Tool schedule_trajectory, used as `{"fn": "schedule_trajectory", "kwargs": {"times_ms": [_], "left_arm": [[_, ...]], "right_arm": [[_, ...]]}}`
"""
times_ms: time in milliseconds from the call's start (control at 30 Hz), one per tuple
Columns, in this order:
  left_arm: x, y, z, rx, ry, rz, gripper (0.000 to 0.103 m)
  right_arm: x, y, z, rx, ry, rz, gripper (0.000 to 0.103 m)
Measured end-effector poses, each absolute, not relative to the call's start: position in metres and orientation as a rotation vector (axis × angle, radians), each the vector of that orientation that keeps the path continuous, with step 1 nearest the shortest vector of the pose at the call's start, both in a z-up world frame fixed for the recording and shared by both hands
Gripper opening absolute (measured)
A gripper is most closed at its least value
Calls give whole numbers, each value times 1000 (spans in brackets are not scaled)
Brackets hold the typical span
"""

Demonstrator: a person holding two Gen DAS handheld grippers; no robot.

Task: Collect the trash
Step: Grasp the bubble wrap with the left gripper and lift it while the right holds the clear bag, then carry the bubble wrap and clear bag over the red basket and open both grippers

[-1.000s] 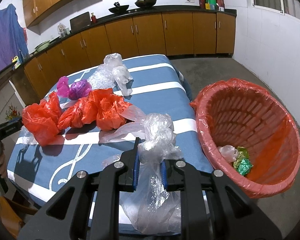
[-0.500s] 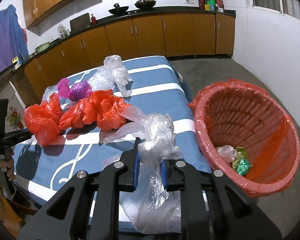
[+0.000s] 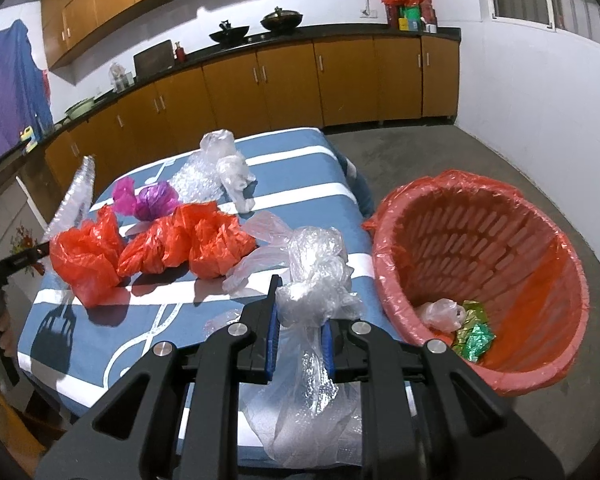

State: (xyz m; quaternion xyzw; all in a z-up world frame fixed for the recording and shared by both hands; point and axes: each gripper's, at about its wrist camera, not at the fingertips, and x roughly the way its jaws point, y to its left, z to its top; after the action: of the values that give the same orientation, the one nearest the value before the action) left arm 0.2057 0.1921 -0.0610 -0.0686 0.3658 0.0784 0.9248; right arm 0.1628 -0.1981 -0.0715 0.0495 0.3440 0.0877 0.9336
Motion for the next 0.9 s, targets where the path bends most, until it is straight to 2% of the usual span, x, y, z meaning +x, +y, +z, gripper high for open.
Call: {"fn": "schedule_trajectory", "kwargs": {"times_ms": [467, 900], "left_arm": [[193, 113, 8, -105, 623, -44, 8], [203, 16, 13, -62, 622, -269, 8]], "right_arm": [[154, -227, -50, 134, 620, 90, 18], [147, -273, -36, 148, 543, -56, 18]]}}
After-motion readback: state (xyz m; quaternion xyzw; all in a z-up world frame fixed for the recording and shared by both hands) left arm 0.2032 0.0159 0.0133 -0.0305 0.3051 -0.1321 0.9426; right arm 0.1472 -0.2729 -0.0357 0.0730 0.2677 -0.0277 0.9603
